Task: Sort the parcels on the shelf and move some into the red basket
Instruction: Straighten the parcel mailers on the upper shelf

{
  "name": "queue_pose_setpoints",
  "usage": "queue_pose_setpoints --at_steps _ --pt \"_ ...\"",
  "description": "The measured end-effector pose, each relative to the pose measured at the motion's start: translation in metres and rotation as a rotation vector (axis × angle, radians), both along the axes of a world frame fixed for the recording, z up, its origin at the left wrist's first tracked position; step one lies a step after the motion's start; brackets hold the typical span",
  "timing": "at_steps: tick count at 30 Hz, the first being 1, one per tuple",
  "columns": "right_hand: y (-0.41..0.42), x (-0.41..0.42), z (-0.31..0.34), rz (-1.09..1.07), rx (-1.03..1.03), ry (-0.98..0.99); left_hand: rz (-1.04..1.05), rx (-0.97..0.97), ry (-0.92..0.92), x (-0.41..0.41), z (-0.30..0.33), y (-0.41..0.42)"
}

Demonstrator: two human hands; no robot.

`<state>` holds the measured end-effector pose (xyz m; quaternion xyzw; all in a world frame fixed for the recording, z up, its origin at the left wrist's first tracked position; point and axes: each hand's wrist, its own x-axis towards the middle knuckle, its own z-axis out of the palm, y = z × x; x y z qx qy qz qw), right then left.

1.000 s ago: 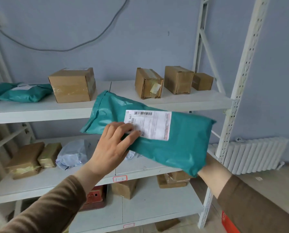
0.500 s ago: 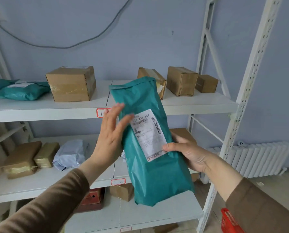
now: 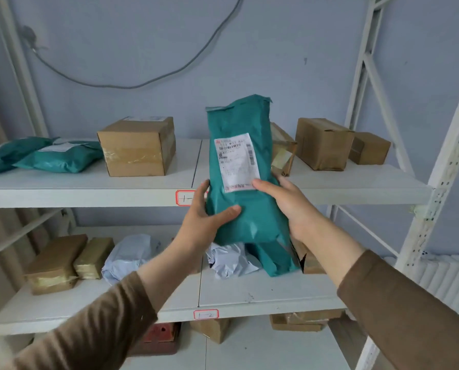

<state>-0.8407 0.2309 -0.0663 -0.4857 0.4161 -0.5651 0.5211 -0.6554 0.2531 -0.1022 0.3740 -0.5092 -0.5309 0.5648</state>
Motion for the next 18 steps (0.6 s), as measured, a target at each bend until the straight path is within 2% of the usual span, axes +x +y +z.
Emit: queue_pose_setpoints --at_steps 6,11,18 --pt "-0.075 0.040 0.036 0.068 -0.036 -0.041 0.139 -0.013 -0.023 0.027 0.055 -0.099" --pt "-0.139 0.063 0.034 0.034 -0.017 0.069 0.199 0.082 -0.164 0.045 0.068 -0.176" --pt "-0.197 0.079 0.009 -0.061 0.053 0.239 0.245 0.155 -0.446 0.050 0.059 -0.231"
